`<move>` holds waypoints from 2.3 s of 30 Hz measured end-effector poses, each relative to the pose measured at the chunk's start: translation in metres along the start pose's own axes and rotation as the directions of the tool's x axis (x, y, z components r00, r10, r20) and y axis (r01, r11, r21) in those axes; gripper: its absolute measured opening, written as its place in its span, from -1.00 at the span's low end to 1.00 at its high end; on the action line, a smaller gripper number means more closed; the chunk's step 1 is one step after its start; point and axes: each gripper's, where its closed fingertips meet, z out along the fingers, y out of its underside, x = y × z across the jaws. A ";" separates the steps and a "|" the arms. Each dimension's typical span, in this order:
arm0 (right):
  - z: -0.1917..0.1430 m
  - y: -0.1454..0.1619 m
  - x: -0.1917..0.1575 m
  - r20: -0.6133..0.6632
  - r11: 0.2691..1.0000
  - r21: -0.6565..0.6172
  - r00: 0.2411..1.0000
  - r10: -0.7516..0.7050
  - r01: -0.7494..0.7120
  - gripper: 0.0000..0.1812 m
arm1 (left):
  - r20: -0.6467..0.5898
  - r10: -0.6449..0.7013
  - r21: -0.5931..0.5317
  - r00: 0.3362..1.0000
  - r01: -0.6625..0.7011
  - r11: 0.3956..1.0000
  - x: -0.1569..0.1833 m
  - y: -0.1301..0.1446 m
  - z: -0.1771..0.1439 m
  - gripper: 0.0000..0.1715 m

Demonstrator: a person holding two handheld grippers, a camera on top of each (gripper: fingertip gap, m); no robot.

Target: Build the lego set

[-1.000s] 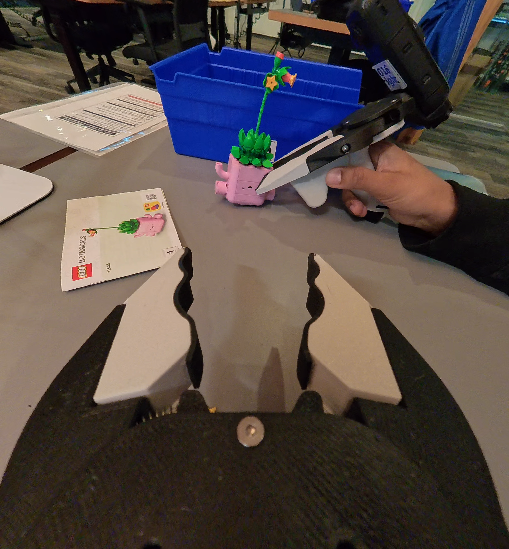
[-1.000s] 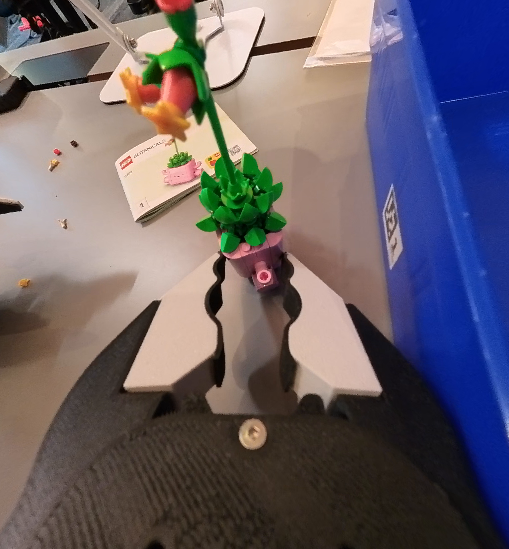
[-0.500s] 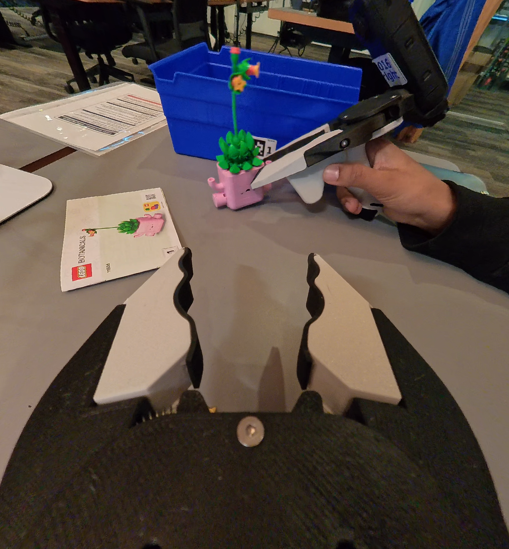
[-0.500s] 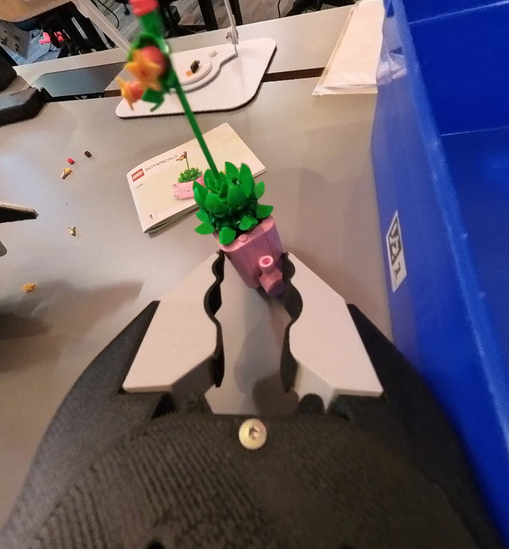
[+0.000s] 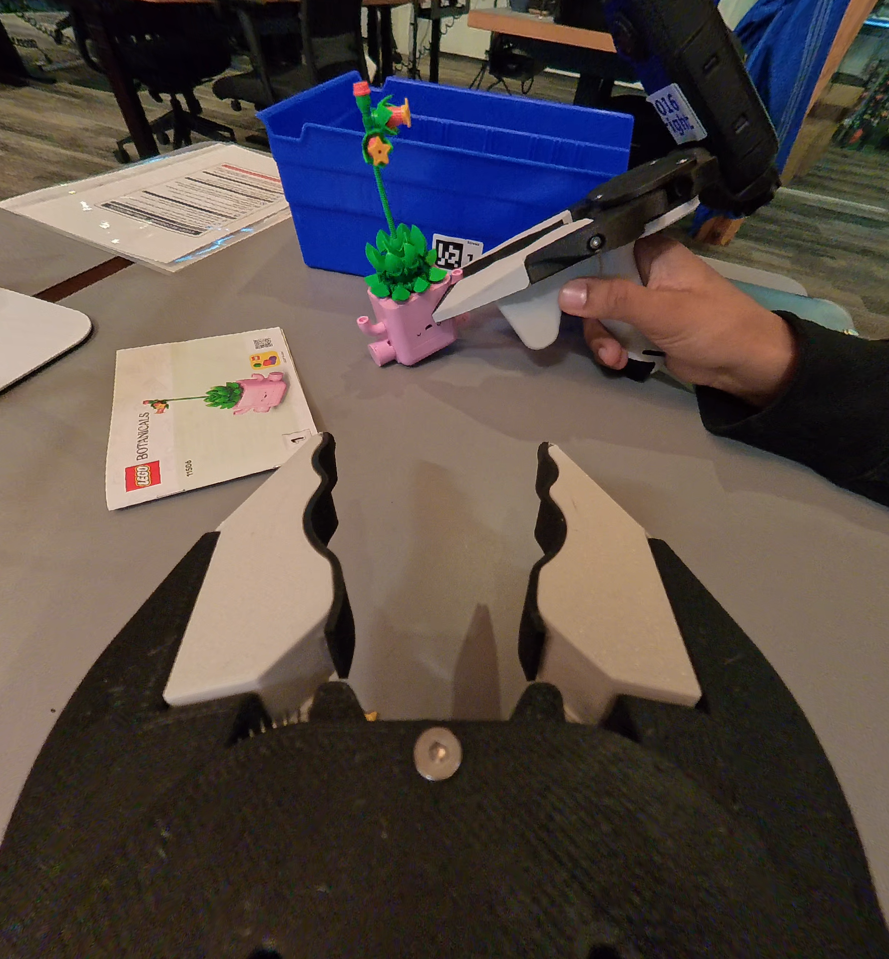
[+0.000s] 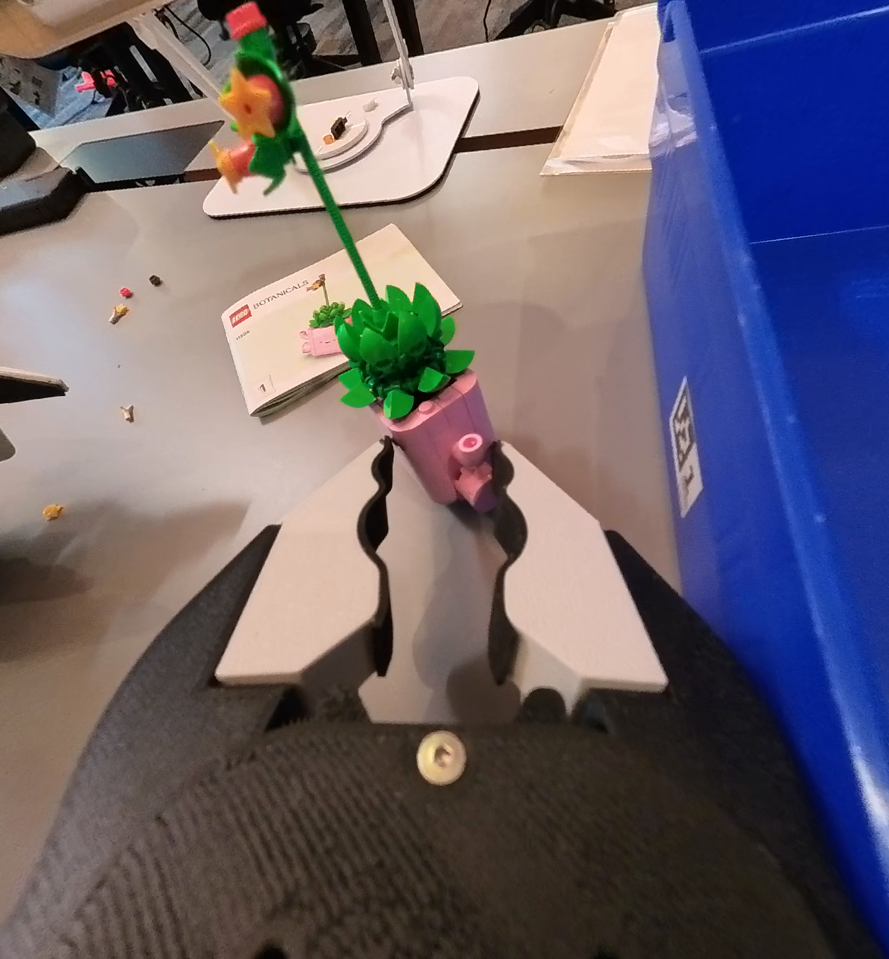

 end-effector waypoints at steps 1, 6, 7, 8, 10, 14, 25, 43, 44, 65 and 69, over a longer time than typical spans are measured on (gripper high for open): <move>0.000 0.000 0.000 -0.001 1.000 -0.001 1.000 0.000 0.000 -0.59 | 0.000 0.000 0.000 1.000 0.000 1.000 0.000 0.000 0.000 -0.11; 0.000 0.000 0.000 -0.006 1.000 0.000 1.000 -0.003 0.003 -0.54 | 0.001 0.000 0.000 1.000 0.000 1.000 0.000 0.000 0.000 -0.11; 0.000 0.000 0.000 -0.007 1.000 0.000 1.000 -0.006 0.006 -0.54 | 0.001 0.001 0.000 1.000 -0.001 1.000 0.000 0.000 0.000 -0.11; 0.000 0.000 0.000 -0.009 1.000 0.000 1.000 -0.010 0.010 -0.53 | 0.001 0.001 0.000 1.000 -0.001 1.000 0.000 0.000 0.000 -0.11; 0.000 0.000 0.000 -0.013 1.000 0.001 1.000 -0.017 0.017 -0.52 | 0.001 0.002 0.000 1.000 -0.002 1.000 0.000 0.000 0.000 -0.11; -0.001 -0.001 -0.001 -0.020 1.000 0.006 0.999 -0.029 0.029 -0.50 | 0.001 0.002 0.000 1.000 -0.002 1.000 0.000 0.000 0.000 -0.11; -0.007 -0.007 -0.003 -0.050 0.995 0.059 0.996 -0.076 0.078 -0.43 | 0.001 0.002 -0.001 1.000 -0.002 1.000 0.000 0.000 0.000 -0.11; -0.016 -0.024 -0.019 -0.143 0.921 0.173 0.934 -0.327 0.349 -0.23 | 0.002 0.005 -0.004 1.000 -0.005 1.000 0.000 0.000 0.001 -0.11; -0.016 -0.024 -0.019 -0.145 0.920 0.173 0.933 -0.330 0.353 -0.23 | 0.002 0.005 -0.003 1.000 -0.005 1.000 0.000 0.000 0.000 -0.11; -0.017 -0.026 -0.017 -0.215 0.900 0.173 0.907 -0.361 0.400 -0.16 | 0.007 0.009 -0.005 1.000 -0.009 1.000 -0.001 0.000 0.001 -0.11; -0.017 -0.026 -0.019 -0.228 0.892 0.175 0.899 -0.375 0.417 -0.17 | 0.009 0.010 -0.006 1.000 -0.010 1.000 -0.001 0.000 0.000 -0.11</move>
